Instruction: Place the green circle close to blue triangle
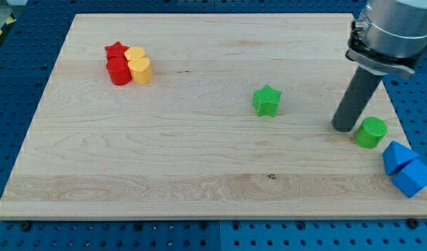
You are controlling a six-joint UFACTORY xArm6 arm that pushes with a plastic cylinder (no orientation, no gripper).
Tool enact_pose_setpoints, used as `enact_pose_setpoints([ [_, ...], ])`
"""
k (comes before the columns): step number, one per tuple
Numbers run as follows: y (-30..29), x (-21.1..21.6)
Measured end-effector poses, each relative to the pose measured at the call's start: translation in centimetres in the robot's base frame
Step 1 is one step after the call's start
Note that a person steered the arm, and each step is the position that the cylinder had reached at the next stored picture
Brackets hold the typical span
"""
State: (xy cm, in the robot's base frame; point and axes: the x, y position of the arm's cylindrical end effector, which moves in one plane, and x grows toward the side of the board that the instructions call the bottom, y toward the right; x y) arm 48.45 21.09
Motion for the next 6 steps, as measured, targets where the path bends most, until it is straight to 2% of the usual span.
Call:
enact_pose_setpoints([
  [1,2.0,0.0],
  [4,2.5,0.0],
  [5,-1.6,0.0],
  [6,-2.4,1.7],
])
